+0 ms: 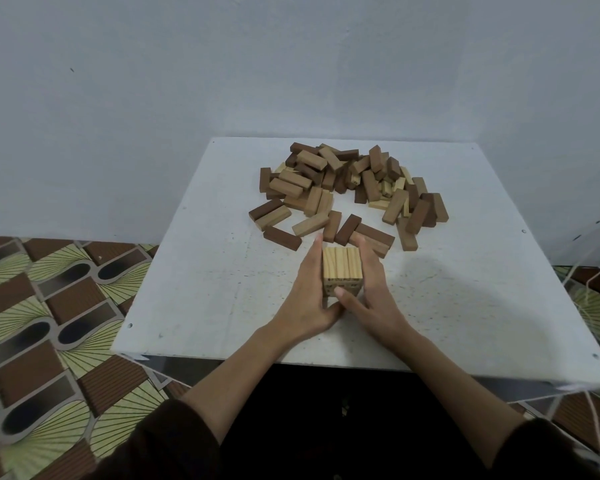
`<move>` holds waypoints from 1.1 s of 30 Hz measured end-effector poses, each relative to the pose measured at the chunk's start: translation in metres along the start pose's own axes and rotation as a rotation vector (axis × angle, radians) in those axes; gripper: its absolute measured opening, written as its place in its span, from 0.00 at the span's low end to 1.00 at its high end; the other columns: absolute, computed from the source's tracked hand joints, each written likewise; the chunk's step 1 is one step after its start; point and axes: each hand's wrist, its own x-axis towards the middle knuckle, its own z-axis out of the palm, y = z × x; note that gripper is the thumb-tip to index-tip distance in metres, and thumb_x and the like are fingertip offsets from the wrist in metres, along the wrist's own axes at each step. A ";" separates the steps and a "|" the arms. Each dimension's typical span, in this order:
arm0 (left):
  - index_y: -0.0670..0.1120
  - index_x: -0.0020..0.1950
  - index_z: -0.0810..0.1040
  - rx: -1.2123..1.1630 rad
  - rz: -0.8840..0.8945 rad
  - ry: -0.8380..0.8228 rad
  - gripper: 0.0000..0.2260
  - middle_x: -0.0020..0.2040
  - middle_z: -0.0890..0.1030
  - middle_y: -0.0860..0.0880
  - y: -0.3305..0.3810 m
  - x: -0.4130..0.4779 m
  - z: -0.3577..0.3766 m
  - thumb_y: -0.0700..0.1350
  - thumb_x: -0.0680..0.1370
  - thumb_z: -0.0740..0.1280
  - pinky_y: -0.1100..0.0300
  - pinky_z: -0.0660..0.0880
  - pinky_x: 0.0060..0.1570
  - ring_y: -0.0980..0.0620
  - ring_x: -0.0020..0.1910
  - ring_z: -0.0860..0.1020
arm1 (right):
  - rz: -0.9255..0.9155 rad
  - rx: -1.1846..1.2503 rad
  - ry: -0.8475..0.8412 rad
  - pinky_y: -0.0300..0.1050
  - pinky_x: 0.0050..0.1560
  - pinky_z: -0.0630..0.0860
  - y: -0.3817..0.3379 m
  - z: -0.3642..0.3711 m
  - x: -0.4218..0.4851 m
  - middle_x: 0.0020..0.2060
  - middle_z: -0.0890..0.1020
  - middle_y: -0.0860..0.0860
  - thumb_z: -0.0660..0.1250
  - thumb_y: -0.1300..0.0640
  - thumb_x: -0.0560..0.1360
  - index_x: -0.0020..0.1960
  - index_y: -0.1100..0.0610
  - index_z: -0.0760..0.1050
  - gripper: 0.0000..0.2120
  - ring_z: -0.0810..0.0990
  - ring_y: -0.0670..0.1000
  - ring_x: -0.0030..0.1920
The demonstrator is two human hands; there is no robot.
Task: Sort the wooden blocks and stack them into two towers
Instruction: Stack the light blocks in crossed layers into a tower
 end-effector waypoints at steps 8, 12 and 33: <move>0.47 0.77 0.39 0.027 0.025 -0.023 0.45 0.65 0.46 0.79 0.002 0.000 0.000 0.45 0.74 0.70 0.78 0.52 0.65 0.74 0.68 0.51 | -0.002 -0.006 -0.011 0.58 0.73 0.56 0.005 0.003 0.001 0.76 0.53 0.48 0.57 0.35 0.71 0.77 0.55 0.43 0.44 0.51 0.47 0.75; 0.50 0.77 0.38 0.032 0.013 -0.033 0.46 0.68 0.48 0.74 0.005 -0.001 -0.002 0.46 0.74 0.70 0.70 0.53 0.68 0.71 0.70 0.51 | -0.006 -0.003 -0.017 0.60 0.72 0.57 0.006 0.003 0.001 0.76 0.53 0.49 0.58 0.34 0.70 0.77 0.55 0.44 0.46 0.51 0.48 0.75; 0.43 0.66 0.71 0.212 0.152 0.154 0.24 0.64 0.71 0.45 0.007 0.059 -0.067 0.28 0.72 0.60 0.63 0.69 0.61 0.57 0.62 0.67 | 0.302 -0.097 0.264 0.46 0.44 0.68 0.016 -0.082 0.085 0.52 0.77 0.65 0.54 0.73 0.74 0.54 0.69 0.73 0.13 0.75 0.63 0.53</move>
